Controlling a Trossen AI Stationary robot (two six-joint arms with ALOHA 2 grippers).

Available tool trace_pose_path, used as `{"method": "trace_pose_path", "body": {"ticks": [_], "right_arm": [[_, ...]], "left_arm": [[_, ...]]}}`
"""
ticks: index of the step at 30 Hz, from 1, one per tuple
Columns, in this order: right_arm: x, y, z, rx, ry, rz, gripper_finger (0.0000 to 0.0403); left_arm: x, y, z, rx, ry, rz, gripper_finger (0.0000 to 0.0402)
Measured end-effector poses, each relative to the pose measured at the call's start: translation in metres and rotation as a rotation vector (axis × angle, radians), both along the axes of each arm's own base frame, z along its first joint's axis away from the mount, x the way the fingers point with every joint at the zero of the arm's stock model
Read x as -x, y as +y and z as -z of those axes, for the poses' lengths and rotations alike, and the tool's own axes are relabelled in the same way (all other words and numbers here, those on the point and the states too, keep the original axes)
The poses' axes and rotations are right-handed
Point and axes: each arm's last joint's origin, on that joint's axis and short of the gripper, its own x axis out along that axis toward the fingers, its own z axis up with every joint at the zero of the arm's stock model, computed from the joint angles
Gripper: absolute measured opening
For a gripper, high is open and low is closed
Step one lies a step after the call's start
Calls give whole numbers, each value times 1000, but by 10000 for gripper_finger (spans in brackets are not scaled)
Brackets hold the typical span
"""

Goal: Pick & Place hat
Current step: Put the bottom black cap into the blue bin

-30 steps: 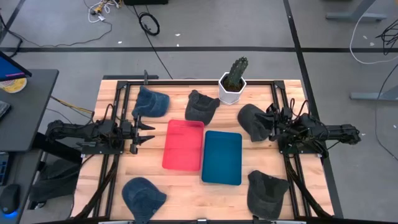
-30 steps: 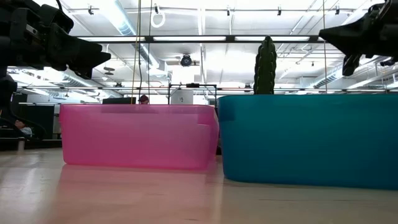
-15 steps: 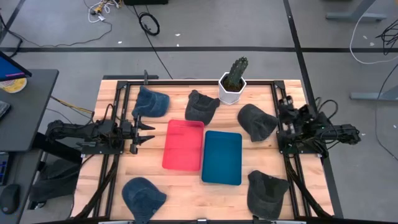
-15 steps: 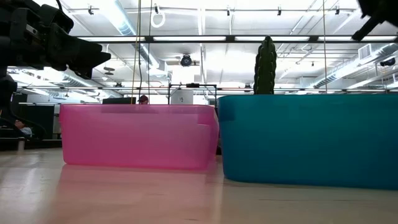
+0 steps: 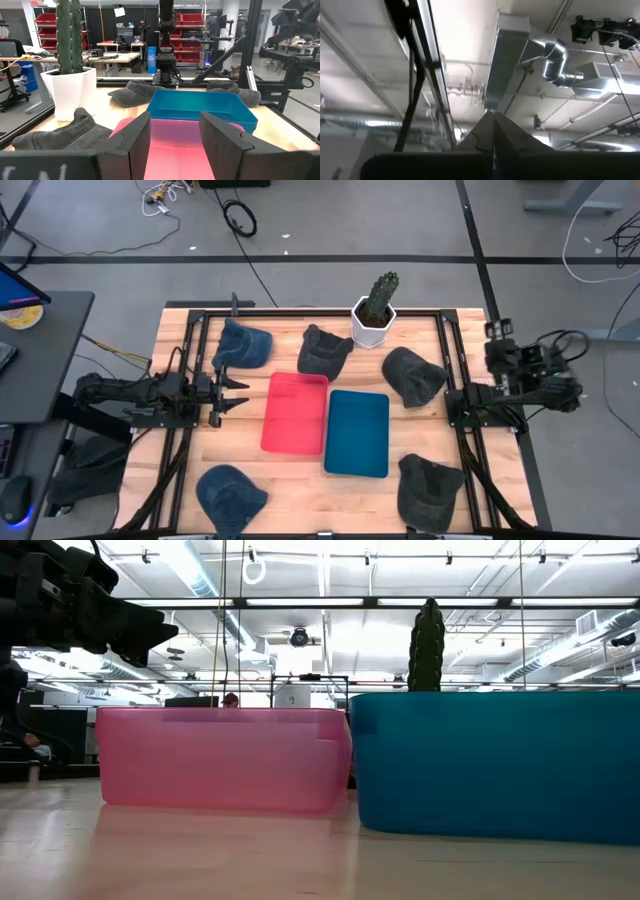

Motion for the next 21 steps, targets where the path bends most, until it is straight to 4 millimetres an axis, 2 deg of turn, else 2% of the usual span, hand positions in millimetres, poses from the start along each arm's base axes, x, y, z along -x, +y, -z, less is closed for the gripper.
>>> {"method": "trace_pose_path", "body": {"ticks": [6, 11, 16, 21], "right_arm": [[25, 0, -49, 9, 79, 10, 13], [39, 0, -90, 18, 135, 20, 13], [42, -2, -130, -13, 254, 97, 13], [37, -4, -163, -58, 453, 145, 13]], "left_arm": [[0, 0, 0, 0, 0, 0, 172], [0, 0, 0, 0, 0, 0, 172], [0, 0, 0, 0, 0, 0, 172], [0, 0, 0, 0, 0, 0, 172]]}}
